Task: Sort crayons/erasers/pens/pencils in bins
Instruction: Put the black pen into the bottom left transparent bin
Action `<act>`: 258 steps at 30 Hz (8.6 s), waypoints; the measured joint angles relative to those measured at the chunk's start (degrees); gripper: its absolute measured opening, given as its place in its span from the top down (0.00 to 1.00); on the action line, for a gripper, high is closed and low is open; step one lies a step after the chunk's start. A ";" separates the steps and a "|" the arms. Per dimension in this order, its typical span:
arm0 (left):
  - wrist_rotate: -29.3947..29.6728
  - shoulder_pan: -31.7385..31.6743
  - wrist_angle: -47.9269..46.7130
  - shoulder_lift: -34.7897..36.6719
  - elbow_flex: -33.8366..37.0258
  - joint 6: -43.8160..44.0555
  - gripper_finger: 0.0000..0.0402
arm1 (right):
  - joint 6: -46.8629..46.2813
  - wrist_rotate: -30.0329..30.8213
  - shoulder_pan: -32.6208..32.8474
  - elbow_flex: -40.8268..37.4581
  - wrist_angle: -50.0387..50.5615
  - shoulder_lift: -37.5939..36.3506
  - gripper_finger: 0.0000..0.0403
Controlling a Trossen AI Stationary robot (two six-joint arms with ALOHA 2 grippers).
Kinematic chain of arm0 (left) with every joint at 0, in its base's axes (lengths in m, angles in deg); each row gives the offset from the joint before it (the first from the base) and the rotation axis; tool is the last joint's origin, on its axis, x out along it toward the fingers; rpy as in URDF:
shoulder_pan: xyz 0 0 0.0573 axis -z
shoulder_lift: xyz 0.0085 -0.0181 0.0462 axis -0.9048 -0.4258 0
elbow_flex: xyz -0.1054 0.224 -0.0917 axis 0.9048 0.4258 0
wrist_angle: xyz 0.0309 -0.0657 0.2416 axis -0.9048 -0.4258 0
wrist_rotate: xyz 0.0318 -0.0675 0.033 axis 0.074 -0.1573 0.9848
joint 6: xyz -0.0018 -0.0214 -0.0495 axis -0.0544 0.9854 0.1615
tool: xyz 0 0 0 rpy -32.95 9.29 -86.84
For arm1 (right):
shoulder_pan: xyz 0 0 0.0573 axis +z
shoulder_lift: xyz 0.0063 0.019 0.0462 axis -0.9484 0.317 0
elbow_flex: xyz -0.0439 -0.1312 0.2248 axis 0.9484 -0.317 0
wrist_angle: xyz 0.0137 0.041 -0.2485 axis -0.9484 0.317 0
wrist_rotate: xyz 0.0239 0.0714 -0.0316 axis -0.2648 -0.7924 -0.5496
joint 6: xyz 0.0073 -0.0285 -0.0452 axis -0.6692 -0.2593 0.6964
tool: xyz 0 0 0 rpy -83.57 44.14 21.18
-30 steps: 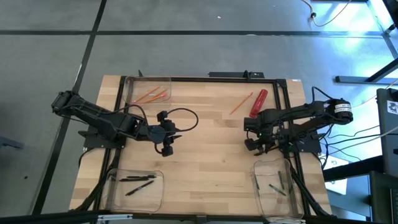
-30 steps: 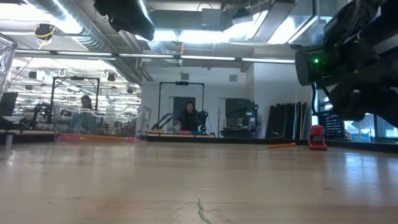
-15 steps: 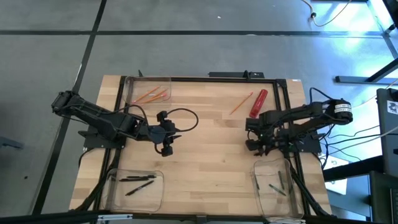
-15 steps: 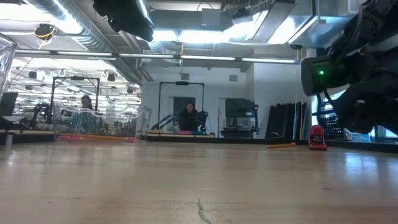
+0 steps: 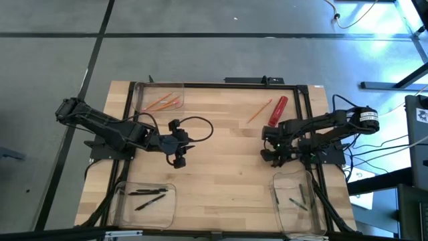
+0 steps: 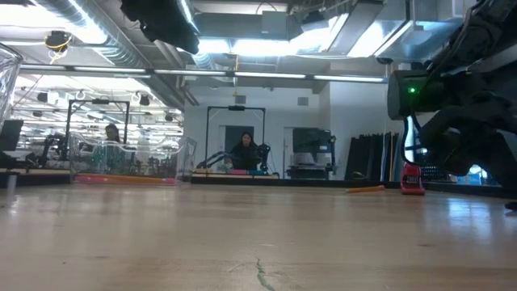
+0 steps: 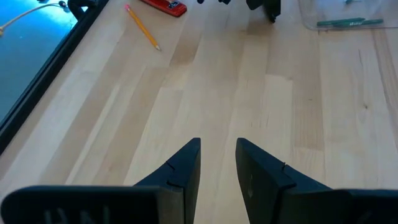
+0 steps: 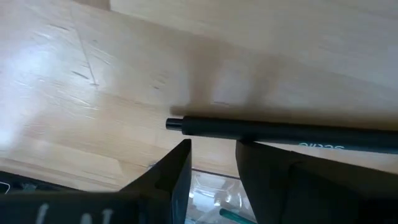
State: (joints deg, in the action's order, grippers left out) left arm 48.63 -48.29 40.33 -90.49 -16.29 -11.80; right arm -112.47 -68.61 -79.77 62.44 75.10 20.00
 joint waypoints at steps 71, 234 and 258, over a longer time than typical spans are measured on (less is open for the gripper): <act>0.04 -2.25 -1.28 0.00 0.00 0.46 0.76 | 48.53 34.16 16.06 6.25 0.59 -0.07 0.68; 0.04 -2.23 -1.68 0.02 0.02 0.20 0.76 | 43.86 38.05 5.30 36.79 5.91 21.75 0.87; -0.06 7.42 -24.33 3.47 0.02 22.64 0.76 | 58.74 37.90 6.20 47.39 -20.11 21.46 0.87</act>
State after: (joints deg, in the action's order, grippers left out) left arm 48.57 -40.87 16.00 -87.02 -16.27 10.84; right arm -53.73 -30.71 -73.57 109.82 54.98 41.46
